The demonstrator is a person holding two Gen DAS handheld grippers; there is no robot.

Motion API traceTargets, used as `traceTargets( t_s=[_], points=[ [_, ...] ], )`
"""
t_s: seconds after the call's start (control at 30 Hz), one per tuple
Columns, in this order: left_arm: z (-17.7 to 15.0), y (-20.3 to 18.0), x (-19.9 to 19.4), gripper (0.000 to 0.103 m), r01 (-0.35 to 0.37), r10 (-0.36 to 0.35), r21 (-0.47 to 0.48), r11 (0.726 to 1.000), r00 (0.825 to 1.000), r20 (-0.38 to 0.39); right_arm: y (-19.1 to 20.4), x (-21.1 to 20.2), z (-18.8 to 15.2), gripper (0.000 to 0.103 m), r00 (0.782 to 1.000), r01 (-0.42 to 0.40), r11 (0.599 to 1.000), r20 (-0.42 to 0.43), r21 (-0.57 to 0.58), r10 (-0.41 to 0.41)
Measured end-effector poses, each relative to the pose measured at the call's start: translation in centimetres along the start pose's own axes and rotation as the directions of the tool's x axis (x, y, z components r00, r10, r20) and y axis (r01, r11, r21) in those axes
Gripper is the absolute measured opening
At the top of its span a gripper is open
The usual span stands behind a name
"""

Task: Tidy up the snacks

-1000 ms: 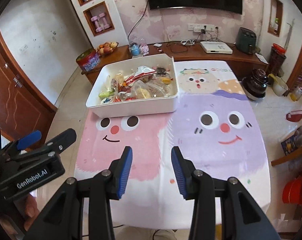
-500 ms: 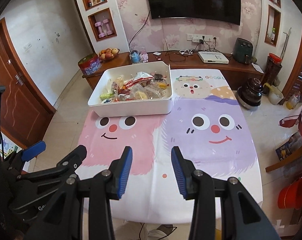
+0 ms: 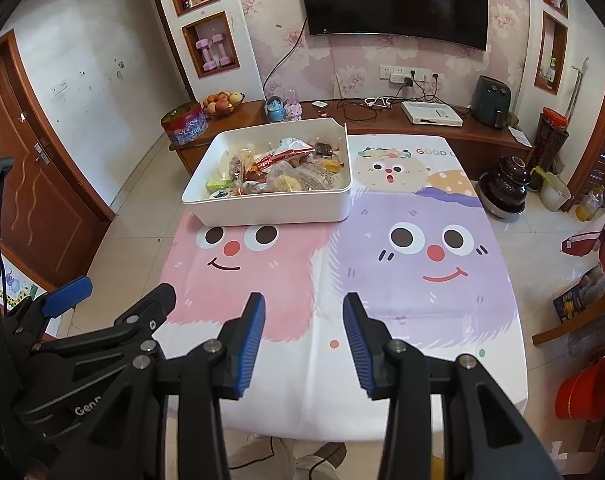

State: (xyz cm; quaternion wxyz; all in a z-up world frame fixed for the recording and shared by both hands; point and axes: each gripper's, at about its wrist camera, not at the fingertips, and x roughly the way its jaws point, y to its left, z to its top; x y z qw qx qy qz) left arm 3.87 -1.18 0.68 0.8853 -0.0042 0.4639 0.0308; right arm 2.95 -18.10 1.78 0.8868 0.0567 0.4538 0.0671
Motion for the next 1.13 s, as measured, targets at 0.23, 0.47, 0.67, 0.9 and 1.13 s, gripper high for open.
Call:
traceTargets(
  t_s=[0.23,0.47,0.67,0.9,1.13],
  points=[
    [0.0,0.0,0.0,0.098,0.001,-0.001,0.0,1.0,1.0,-0.002,-0.1,0.0,0.0,0.041,1.0,0.0,1.0,0.0,-0.001,0.0],
    [0.1,0.0,0.0,0.098,0.001,-0.001,0.001,1.0,1.0,-0.003,0.0,-0.1,0.0,0.041,1.0,-0.001,1.0,0.001,-0.002,0.001],
    [-0.5,0.1,-0.1,0.098,-0.001,0.001,-0.003,1.0,1.0,-0.012,0.0,0.0,0.0,0.041,1.0,-0.001,1.0,-0.002,0.001,0.001],
    [-0.8,0.2,-0.2,0.098,-0.001,0.001,-0.003,1.0,1.0,-0.013,-0.1,-0.1,-0.4,0.041,1.0,-0.002,1.0,-0.004,0.008,0.002],
    [-0.8,0.3,-0.2,0.098,0.0,0.0,-0.005,1.0,1.0,-0.016,-0.2,-0.2,-0.4,0.041,1.0,-0.004,1.0,-0.004,0.007,0.004]
  ],
)
